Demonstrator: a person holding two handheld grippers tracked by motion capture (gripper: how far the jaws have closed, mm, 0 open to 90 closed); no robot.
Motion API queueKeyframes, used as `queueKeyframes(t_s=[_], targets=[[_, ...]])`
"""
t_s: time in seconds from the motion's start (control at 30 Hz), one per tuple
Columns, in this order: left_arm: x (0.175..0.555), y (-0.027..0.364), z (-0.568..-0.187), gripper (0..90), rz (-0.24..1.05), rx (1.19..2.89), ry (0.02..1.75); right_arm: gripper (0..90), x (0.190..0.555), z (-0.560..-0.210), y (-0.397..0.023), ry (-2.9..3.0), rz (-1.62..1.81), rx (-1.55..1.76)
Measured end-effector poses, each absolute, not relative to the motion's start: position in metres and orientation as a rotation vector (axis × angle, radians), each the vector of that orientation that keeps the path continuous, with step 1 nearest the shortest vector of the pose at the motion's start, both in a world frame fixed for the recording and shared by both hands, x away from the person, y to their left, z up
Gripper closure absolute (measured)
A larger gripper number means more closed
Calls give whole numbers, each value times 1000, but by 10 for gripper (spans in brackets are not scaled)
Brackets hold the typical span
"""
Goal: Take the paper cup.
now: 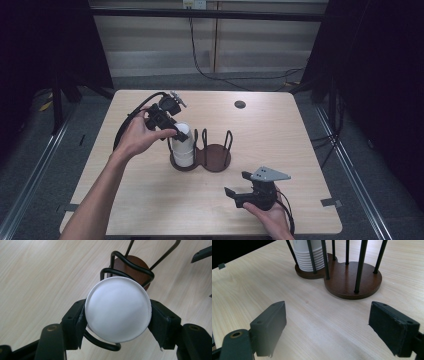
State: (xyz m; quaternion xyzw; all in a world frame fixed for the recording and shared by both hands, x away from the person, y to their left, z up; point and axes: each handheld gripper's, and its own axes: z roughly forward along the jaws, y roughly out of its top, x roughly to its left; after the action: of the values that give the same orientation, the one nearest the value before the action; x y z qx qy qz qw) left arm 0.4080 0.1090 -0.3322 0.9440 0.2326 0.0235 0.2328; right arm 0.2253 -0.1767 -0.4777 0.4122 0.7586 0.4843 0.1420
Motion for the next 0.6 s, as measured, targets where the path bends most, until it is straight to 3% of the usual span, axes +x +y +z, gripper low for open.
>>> queueKeyframes(t_s=[0.6], targets=[[404,114,-316,364,78,2562,636,143,225,-478,-177,2194,1386,1190]])
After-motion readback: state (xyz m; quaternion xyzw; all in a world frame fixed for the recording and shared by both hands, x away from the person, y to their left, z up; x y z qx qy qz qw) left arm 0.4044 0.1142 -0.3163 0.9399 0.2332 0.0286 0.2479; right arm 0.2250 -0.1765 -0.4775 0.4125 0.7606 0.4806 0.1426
